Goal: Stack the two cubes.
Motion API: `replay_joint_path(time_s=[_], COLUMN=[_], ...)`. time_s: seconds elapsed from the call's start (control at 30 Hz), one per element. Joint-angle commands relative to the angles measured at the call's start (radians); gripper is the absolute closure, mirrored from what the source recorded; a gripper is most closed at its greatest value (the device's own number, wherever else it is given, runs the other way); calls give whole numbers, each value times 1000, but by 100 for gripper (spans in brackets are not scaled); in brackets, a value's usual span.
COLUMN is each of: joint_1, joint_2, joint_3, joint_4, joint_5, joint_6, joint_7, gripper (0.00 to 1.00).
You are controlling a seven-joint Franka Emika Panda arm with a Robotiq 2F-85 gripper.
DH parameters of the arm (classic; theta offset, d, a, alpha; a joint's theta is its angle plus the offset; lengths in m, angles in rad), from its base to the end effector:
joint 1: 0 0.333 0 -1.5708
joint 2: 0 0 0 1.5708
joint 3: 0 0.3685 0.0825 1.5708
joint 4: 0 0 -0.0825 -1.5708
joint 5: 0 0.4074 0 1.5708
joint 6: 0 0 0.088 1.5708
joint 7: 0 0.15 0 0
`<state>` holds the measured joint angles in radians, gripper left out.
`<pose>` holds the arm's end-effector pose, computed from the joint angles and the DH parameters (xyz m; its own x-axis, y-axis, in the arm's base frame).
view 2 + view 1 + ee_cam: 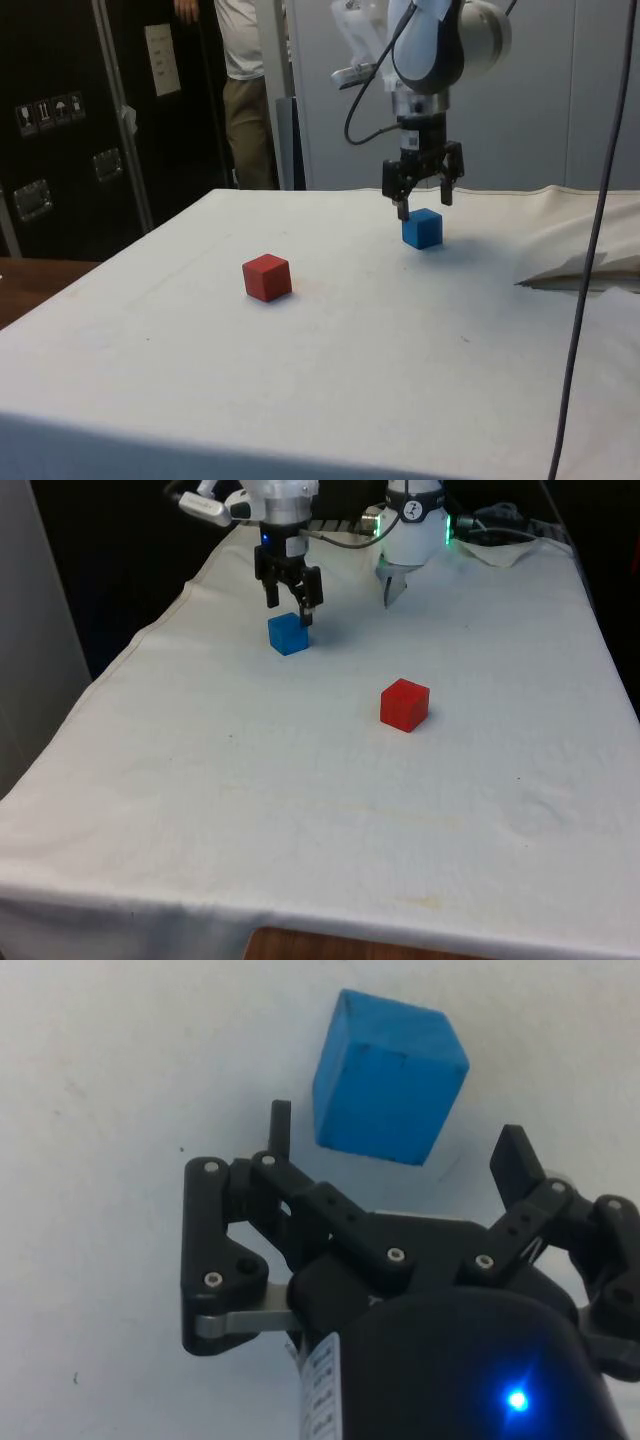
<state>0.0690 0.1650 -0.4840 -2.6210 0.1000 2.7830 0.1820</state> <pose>0.4084 -0.1925 0.1885 0.7750 -0.6314 0.0279 -0.6320 -0.7742 0.0352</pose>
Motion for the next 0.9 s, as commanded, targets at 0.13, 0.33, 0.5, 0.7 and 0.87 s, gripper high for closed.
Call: replay_joint_path(time_s=[0.13, 0.33, 0.5, 0.7, 0.87], joint_1=[-11, -14, -15, -2, -21], joint_2=[13, 46, 60, 86, 76], joint_3=[13, 17, 22, 4, 39], joint_4=[9, 25, 25, 31, 19], joint_5=[28, 35, 46, 26, 77], joint_6=[15, 27, 46, 55, 87], joint_7=[-24, -24, -26, -4, -31], gripper=[0, 0, 0, 0, 0])
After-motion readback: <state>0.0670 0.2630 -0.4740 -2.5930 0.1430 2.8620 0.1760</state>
